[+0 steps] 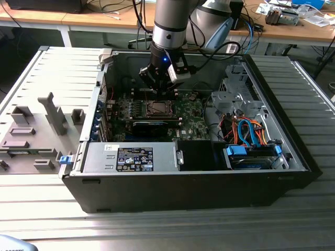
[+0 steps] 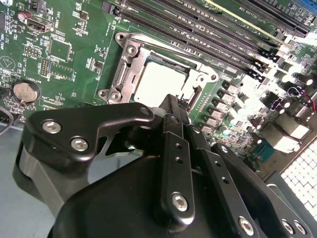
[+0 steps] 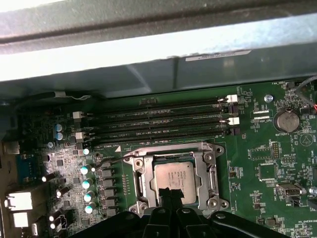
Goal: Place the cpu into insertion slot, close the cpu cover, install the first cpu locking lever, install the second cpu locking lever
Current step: 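Install the first cpu locking lever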
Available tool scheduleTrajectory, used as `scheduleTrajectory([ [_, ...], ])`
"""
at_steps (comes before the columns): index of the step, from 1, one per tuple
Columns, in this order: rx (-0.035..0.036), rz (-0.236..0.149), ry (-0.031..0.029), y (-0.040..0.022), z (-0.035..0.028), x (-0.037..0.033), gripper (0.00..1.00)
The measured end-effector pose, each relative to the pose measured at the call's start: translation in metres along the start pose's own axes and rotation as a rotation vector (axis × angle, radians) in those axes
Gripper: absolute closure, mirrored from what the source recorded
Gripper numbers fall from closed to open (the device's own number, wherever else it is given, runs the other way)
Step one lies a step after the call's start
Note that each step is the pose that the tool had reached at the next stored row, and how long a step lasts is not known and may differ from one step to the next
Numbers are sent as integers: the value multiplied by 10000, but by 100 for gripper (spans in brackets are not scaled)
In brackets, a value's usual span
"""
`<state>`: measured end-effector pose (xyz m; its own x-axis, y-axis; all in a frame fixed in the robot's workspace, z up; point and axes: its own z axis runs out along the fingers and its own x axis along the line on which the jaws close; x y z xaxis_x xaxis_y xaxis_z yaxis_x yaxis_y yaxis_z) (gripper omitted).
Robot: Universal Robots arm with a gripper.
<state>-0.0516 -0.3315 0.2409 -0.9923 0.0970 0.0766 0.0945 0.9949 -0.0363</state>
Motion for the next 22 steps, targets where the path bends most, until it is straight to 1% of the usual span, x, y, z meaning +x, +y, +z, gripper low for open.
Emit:
scheduleTrajectory([
  [22,17,-209,-7,0,0,0,89],
])
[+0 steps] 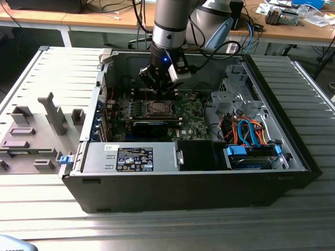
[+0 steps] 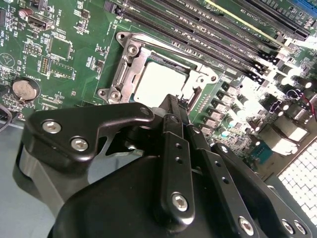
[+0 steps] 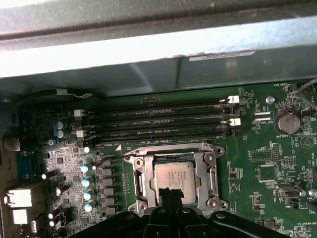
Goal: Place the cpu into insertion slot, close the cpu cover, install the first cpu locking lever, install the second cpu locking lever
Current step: 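Install the first cpu locking lever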
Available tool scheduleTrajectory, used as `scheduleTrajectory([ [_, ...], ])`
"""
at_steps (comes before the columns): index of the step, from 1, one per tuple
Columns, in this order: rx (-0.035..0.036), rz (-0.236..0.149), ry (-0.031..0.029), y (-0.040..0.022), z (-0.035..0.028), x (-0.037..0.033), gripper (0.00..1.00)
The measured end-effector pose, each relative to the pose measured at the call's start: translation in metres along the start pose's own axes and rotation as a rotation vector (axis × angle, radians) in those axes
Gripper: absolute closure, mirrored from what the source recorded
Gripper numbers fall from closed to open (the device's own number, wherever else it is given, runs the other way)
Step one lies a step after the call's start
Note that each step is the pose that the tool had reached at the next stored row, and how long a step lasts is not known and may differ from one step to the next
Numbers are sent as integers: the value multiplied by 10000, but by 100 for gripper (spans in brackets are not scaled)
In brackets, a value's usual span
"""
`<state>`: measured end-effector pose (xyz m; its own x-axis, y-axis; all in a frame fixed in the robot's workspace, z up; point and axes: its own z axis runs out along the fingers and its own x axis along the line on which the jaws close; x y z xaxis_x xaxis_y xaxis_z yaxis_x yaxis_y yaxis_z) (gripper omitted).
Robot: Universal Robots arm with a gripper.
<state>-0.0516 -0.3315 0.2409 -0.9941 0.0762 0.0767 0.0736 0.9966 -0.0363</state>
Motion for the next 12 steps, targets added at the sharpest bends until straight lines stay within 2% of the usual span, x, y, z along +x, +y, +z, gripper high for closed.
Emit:
scheduleTrajectory([
  [6,15,-198,-7,0,0,0,89],
  [11,16,-207,-8,0,0,0,89],
  [12,14,-203,-37,1,1,1,89],
])
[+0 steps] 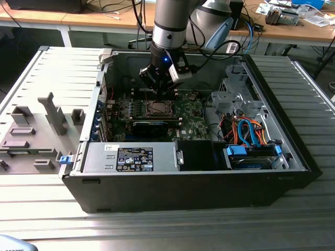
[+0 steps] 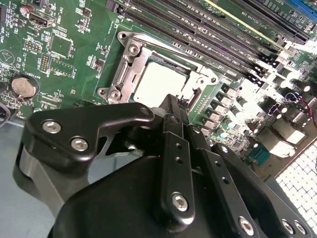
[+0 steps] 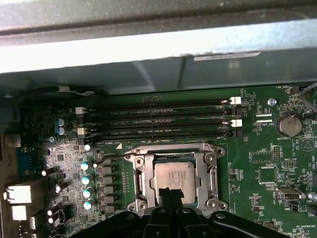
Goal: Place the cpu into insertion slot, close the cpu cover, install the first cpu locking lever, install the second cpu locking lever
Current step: 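Install the first cpu locking lever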
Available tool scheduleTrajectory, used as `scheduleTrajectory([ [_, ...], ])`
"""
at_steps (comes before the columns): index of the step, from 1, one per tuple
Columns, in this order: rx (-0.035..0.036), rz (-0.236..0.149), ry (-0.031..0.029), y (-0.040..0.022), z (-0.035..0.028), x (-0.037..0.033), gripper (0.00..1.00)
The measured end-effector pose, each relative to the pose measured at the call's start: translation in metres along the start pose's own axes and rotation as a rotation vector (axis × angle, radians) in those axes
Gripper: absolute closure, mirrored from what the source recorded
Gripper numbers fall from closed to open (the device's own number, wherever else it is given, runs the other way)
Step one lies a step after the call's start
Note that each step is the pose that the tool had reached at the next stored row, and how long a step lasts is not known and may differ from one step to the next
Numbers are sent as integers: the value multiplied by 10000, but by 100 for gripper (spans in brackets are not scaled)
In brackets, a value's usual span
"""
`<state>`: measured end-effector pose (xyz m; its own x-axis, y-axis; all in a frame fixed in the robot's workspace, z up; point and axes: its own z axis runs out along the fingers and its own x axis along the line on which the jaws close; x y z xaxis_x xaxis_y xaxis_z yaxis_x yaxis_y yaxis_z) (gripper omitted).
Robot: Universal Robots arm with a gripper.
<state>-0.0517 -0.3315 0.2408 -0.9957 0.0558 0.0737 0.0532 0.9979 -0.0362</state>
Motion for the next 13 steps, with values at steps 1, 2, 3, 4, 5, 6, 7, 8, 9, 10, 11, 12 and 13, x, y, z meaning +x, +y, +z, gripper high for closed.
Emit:
scheduleTrajectory([
  [1,-3,2,-61,0,0,0,89],
  [2,-9,2,-173,0,2,-1,89],
  [3,-15,6,-271,0,3,-1,89],
  [4,-23,10,-404,0,6,-1,89],
  [5,-29,13,-492,0,7,-1,89],
  [6,-32,15,-562,0,8,-1,89],
  [7,-36,17,-624,0,10,-1,89],
  [8,-39,20,-684,0,10,-1,89],
  [9,-41,21,-728,0,10,-1,89],
  [10,-46,22,-791,0,12,-2,89],
  [11,-47,21,-796,0,12,-3,89],
  [12,-46,20,-799,0,11,-2,89],
  [13,-45,23,-803,0,11,-2,89],
])
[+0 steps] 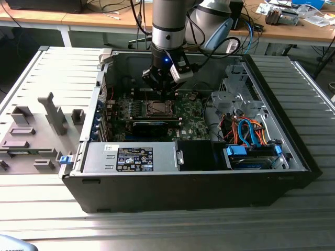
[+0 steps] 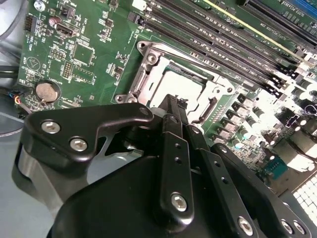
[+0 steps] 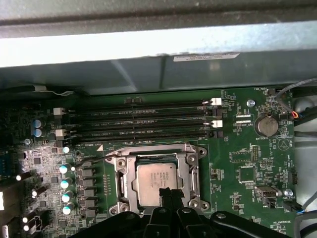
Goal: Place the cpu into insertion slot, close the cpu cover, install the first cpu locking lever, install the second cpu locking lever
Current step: 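Install the first cpu locking lever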
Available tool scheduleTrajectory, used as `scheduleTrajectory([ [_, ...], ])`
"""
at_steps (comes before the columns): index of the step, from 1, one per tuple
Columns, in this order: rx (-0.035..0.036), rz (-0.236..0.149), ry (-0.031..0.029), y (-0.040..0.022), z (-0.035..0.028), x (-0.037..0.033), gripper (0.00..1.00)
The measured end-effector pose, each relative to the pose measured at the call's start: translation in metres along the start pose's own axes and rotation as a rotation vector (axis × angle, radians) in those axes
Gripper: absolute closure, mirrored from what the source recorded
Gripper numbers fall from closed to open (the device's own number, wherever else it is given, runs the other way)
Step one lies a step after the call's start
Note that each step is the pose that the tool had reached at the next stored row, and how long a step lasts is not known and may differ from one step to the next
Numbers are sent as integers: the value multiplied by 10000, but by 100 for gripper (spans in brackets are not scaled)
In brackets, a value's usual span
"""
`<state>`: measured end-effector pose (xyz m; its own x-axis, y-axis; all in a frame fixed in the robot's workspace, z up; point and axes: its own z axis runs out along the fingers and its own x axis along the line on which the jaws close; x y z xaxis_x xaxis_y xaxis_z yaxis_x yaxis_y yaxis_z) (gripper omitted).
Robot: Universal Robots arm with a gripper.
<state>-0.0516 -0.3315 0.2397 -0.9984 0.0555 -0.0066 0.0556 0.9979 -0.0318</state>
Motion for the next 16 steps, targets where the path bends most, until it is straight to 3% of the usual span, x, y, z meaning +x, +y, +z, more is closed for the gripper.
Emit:
scheduleTrajectory([
  [16,6,1,-28,2,-6,2,89],
])
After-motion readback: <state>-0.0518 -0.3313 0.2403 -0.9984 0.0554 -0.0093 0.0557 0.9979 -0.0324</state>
